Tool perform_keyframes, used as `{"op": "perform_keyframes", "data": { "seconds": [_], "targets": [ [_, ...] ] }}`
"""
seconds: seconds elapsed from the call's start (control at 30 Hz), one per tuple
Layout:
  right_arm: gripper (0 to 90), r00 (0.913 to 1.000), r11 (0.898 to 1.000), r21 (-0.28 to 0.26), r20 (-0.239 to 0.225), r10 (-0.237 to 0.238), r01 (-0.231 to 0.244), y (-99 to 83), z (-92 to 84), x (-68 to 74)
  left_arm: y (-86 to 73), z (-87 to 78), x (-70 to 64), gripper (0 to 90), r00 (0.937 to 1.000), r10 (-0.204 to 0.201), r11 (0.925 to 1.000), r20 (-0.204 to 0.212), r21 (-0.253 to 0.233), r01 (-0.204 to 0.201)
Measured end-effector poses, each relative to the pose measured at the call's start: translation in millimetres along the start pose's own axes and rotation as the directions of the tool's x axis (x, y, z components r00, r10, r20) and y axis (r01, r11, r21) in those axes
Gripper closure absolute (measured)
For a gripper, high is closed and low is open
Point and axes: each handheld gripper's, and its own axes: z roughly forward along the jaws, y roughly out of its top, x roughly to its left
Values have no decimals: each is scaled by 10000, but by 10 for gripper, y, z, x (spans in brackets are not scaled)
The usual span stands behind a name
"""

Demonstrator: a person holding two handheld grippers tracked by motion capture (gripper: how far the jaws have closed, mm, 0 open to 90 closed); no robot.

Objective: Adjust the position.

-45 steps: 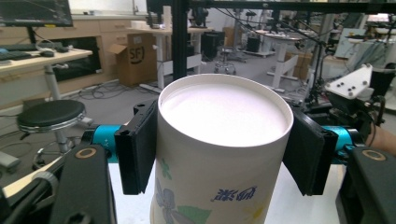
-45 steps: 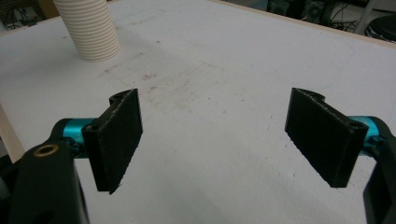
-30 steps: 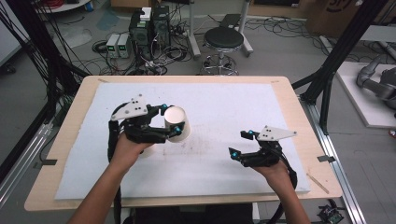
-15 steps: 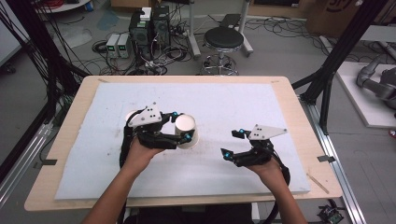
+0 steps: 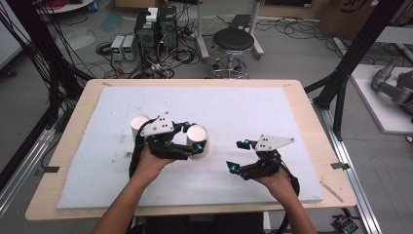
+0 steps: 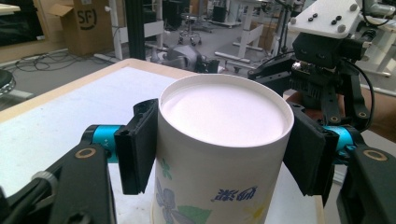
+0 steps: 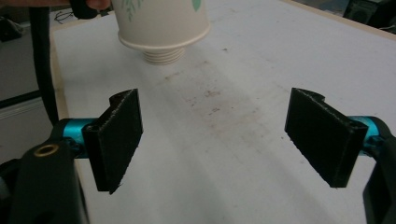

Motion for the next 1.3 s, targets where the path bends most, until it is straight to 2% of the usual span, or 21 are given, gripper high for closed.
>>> {"op": "perform_keyframes", "data": {
  "seconds": [0.07, 0.1, 0.23, 0.27, 0.4, 0.53, 0.7, 0.8, 0.83, 0.87, 0.9, 0.97, 1.03, 1.07, 1.1, 1.17, 1.3],
  "targets": [
    [194, 9999, 10000, 2, -123, -99, 99, 7, 28, 22, -9, 3, 1, 337, 10000, 11, 10000, 85, 33, -12],
    [194, 9998, 9999, 37, -181, -118, 118, 11, 36, 31, -27, 18, -4, 338, 9993, -29, 10000, 369, 66, 27],
    [194, 9990, 9996, 88, -359, -277, 280, 23, 73, 67, -53, 43, -25, 339, 9978, 35, 9999, 664, 97, -42],
    [195, 9981, 9992, 127, -488, -380, 387, 29, 93, 89, -72, 59, -44, 339, 9961, 43, 9999, 880, 104, -52],
    [196, 9959, 9987, 147, -770, -484, 496, 41, 123, 126, -90, 90, -77, 339, 9937, 149, 9996, 1115, 230, -176],
    [196, 9922, 9978, 3, -1062, -655, 659, 71, 152, 159, -94, 119, -105, 341, 9910, 77, 9998, 1334, 188, -103],
    [196, 9880, 9979, -205, -1400, -644, 621, 98, 173, 177, -110, 187, -144, 342, 9861, 55, 9997, 1660, 214, -92],
    [196, 9858, 9977, -166, -1539, -674, 657, 98, 197, 189, -120, 244, -183, 343, 9809, 58, 9996, 1943, 243, -107],
    [196, 9851, 9977, -175, -1582, -676, 657, 98, 203, 194, -120, 244, -183, 344, 9809, 58, 9996, 1943, 243, -107],
    [196, 9841, 9977, -218, -1643, -676, 649, 98, 210, 198, -122, 272, -201, 344, 9773, 112, 9996, 2115, 237, -166],
    [196, 9841, 9977, -218, -1643, -676, 649, 98, 210, 198, -122, 272, -201, 344, 9773, 112, 9996, 2115, 237, -166],
    [196, 9809, 9976, -381, -1834, -646, 586, 93, 224, 207, -125, 310, -226, 344, 9725, 133, 9994, 2324, 267, -201],
    [196, 9801, 9975, -432, -1879, -639, 568, 89, 230, 209, -125, 320, -235, 344, 9706, 124, 9996, 2405, 227, -184],
    [196, 9781, 9975, -475, -1993, -603, 519, 79, 239, 215, -125, 334, -245, 344, 9668, 65, 9999, 2556, 135, -103],
    [196, 9767, 9974, -521, -2066, -588, 490, 73, 241, 217, -125, 334, -245, 344, 9668, 65, 9999, 2556, 135, -103],
    [197, 9743, 9969, -690, -2191, -526, 383, 58, 245, 219, -128, 360, -262, 344, 9596, -35, 10000, 2812, 21, 30],
    [245, 9676, 9960, -846, -2475, -504, 303, 36, 249, 228, -133, 387, -276, 345, 9529, -224, 9994, 3023, -171, 289]
  ]
}}
